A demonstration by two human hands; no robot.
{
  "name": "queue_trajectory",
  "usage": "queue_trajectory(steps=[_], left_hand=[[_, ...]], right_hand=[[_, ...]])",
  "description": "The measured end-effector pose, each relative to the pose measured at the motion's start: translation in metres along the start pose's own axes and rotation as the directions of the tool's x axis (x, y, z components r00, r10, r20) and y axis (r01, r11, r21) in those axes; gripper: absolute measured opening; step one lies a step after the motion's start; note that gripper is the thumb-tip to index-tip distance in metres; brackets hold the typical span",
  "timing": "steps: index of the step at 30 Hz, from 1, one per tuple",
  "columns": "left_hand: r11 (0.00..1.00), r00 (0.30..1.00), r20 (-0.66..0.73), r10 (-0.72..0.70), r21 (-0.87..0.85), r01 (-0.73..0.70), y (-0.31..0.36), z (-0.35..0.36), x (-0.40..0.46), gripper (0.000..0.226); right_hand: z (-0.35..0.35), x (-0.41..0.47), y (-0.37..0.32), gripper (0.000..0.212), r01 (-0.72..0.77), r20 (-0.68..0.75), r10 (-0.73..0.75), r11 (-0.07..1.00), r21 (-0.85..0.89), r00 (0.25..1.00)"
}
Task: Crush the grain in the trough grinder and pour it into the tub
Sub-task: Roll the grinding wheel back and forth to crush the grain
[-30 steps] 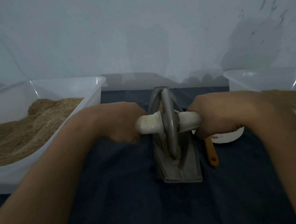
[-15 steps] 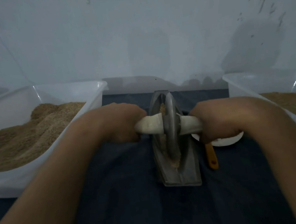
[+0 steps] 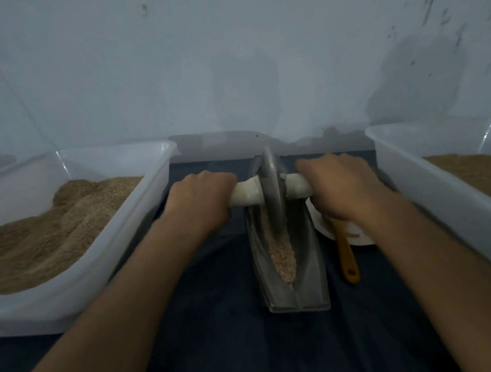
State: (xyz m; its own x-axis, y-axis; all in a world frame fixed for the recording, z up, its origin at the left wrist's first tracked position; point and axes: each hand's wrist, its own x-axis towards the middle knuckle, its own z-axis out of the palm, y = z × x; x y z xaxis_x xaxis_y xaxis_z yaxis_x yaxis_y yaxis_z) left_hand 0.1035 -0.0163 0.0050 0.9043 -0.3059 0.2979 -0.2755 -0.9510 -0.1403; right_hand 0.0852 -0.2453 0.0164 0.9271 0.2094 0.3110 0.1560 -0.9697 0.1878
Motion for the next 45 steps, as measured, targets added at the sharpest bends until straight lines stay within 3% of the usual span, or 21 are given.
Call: queue_trajectory(steps=[3, 5, 7, 9, 11, 13, 16, 17, 19, 22, 24, 26, 29, 31, 33, 34, 37, 40, 42, 45], left_hand=[[0.983, 0.947, 0.280, 0.157, -0.141, -0.121, -0.009, -0.030, -0.013, 0.028], [0.956, 0.904, 0.346, 0.251, -0.236, -0.175, -0.013, -0.040, -0.021, 0.030], [0.941, 0.896, 0.342, 0.285, -0.279, -0.193, -0.014, -0.040, -0.023, 0.030], [0.962, 0.939, 0.273, 0.208, -0.231, -0.145, -0.011, -0.030, -0.016, 0.029], [0.993, 0.990, 0.131, 0.047, -0.118, -0.032, -0.003, -0.015, -0.007, 0.027], [0.997, 0.997, -0.040, -0.062, -0.039, 0.060, 0.005, 0.003, -0.001, 0.022], [0.998, 0.990, -0.125, -0.062, 0.001, 0.062, 0.007, 0.013, 0.003, 0.018], [0.999, 0.997, -0.072, -0.042, -0.006, 0.041, 0.004, 0.008, 0.004, 0.019], [0.998, 0.992, 0.121, 0.043, -0.054, -0.037, -0.002, -0.010, -0.002, 0.023], [0.972, 0.923, 0.319, 0.216, -0.163, -0.171, -0.009, -0.041, -0.019, 0.021], [0.948, 0.886, 0.372, 0.278, -0.256, -0.190, -0.012, -0.048, -0.026, 0.020], [0.952, 0.883, 0.385, 0.269, -0.248, -0.182, -0.012, -0.044, -0.024, 0.022], [0.990, 0.969, 0.236, 0.076, -0.138, -0.044, -0.004, -0.021, -0.010, 0.027], [0.997, 0.999, 0.025, -0.040, -0.072, 0.042, 0.003, -0.003, -0.003, 0.024], [0.998, 0.993, -0.104, -0.063, -0.025, 0.060, 0.006, 0.010, 0.002, 0.020], [0.998, 0.993, -0.101, -0.056, -0.020, 0.054, 0.005, 0.011, 0.003, 0.020], [0.996, 0.993, 0.114, 0.039, -0.078, -0.030, -0.002, -0.010, -0.003, 0.028], [0.967, 0.921, 0.324, 0.215, -0.202, -0.155, -0.008, -0.041, -0.020, 0.025], [0.942, 0.883, 0.376, 0.280, -0.286, -0.176, -0.013, -0.050, -0.030, 0.026], [0.947, 0.926, 0.276, 0.259, -0.261, -0.187, -0.014, -0.042, -0.026, 0.032]], right_hand=[[-0.033, -0.021, 0.008, 0.017, 0.046, 0.414, -0.115, 0.984, 0.173, 0.903], [-0.045, -0.032, 0.009, 0.015, 0.046, 0.504, -0.171, 0.967, 0.250, 0.847], [-0.046, -0.033, 0.008, 0.015, 0.047, 0.499, -0.173, 0.966, 0.255, 0.849], [-0.037, -0.024, 0.003, 0.015, 0.041, 0.397, -0.106, 0.985, 0.169, 0.912], [-0.020, -0.013, -0.005, 0.019, -0.014, 0.144, 0.010, 1.000, 0.025, 0.990], [-0.001, -0.004, -0.014, 0.018, -0.057, -0.123, 0.046, 0.995, -0.087, 0.991], [0.010, 0.002, -0.013, 0.019, -0.069, -0.224, 0.043, 0.992, -0.106, 0.974], [0.007, 0.002, -0.009, 0.020, -0.047, -0.171, 0.032, 0.995, -0.084, 0.985], [-0.008, -0.006, 0.000, 0.018, 0.014, 0.091, -0.015, 1.000, 0.012, 0.996], [-0.036, -0.024, 0.010, 0.015, 0.015, 0.503, -0.125, 0.976, 0.218, 0.855], [-0.044, -0.031, 0.012, 0.015, 0.010, 0.555, -0.160, 0.965, 0.263, 0.816], [-0.039, -0.029, 0.008, 0.011, 0.057, 0.497, -0.144, 0.981, 0.186, 0.856], [-0.019, -0.016, -0.006, 0.014, 0.008, 0.123, -0.008, 1.000, 0.006, 0.992], [-0.005, -0.007, -0.015, 0.021, -0.050, -0.103, 0.041, 0.995, -0.084, 0.994], [0.005, -0.001, -0.016, 0.023, -0.067, -0.170, 0.047, 0.991, -0.114, 0.984], [0.005, 0.000, -0.014, 0.023, -0.060, -0.164, 0.042, 0.992, -0.108, 0.986], [-0.009, -0.008, -0.003, 0.019, -0.002, 0.084, 0.002, 1.000, -0.004, 0.996], [-0.040, -0.027, 0.005, 0.016, 0.035, 0.454, -0.107, 0.986, 0.165, 0.885], [-0.051, -0.036, 0.007, 0.016, 0.042, 0.528, -0.170, 0.968, 0.246, 0.832], [-0.044, -0.032, 0.004, 0.015, 0.051, 0.483, -0.145, 0.978, 0.202, 0.864]])
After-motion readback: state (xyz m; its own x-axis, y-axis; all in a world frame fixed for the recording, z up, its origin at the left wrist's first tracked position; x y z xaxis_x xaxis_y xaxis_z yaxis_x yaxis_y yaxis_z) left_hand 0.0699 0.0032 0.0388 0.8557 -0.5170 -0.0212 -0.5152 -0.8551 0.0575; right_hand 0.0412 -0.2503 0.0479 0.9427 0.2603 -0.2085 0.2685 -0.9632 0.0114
